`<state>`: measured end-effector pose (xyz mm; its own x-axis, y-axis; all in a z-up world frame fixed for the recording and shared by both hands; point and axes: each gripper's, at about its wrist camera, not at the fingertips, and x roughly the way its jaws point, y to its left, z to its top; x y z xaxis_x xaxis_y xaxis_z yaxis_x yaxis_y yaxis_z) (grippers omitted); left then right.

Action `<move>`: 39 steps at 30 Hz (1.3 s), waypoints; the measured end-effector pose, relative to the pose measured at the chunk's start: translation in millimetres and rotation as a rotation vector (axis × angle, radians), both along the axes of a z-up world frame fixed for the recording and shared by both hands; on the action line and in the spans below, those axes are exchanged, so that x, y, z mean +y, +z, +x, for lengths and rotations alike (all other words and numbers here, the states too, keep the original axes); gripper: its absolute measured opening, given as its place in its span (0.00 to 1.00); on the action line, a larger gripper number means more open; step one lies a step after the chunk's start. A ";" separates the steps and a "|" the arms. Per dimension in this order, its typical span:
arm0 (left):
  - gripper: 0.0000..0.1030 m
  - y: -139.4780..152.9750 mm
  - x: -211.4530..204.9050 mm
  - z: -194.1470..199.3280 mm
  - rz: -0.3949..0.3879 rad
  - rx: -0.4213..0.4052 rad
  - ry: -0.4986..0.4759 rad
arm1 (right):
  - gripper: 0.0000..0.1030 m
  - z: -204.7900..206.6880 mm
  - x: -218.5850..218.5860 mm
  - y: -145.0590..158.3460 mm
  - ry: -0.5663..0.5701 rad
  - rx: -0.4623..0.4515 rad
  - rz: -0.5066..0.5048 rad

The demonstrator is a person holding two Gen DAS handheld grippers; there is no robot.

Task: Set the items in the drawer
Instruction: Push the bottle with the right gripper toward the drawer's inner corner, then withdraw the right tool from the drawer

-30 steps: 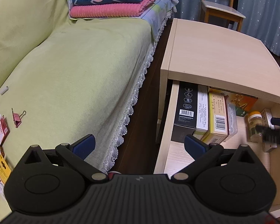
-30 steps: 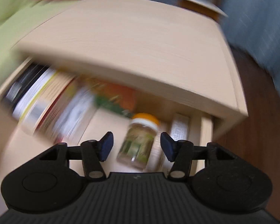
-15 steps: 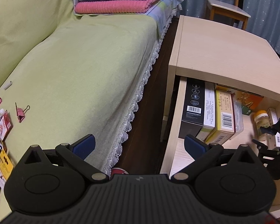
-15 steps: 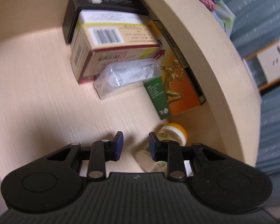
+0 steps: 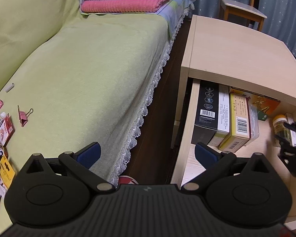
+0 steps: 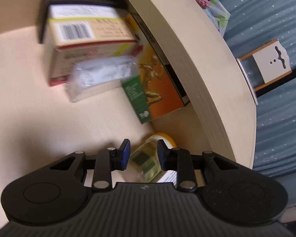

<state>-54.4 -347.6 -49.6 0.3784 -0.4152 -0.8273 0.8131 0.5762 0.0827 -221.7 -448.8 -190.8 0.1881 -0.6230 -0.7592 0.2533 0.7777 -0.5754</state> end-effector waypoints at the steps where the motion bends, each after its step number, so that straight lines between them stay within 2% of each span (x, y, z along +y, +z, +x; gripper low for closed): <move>1: 0.99 0.0 0.2 0.1 -0.001 0.000 0.000 | 0.23 -2.4 4.6 0.4 0.013 0.009 0.006; 5: 0.99 0.1 0.1 -1.3 -0.002 0.001 -0.005 | 0.23 -9.9 16.7 -3.4 0.049 0.054 0.018; 10: 0.99 1.8 1.9 -3.7 -0.003 -0.002 -0.011 | 0.20 -7.0 8.2 -14.0 0.005 0.092 -0.038; 14: 0.99 2.6 3.6 -2.5 -0.002 -0.004 -0.002 | 0.17 -7.6 -3.7 -16.2 -0.043 0.091 -0.049; 17: 0.99 2.2 3.3 -2.4 0.000 -0.001 0.000 | 0.20 -10.3 -8.1 -18.2 -0.073 0.074 -0.041; 25: 0.99 3.1 2.2 -6.5 0.000 -0.005 -0.014 | 0.18 -18.5 -6.9 -13.5 -0.107 0.033 -0.022; 28: 0.99 3.5 1.0 -9.0 0.000 -0.007 -0.023 | 0.18 -21.4 -5.6 -7.1 -0.125 -0.002 -0.004; 39: 0.99 8.2 -0.7 -24.1 -0.007 -0.015 -0.055 | 0.19 -45.0 -5.6 45.9 -0.277 -0.263 0.140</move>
<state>-78.5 -348.3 -41.4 0.3670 -0.4416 -0.8187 0.8424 0.5310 0.0913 -266.6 -454.4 -144.9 0.2268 -0.5713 -0.7888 0.5889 0.7255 -0.3561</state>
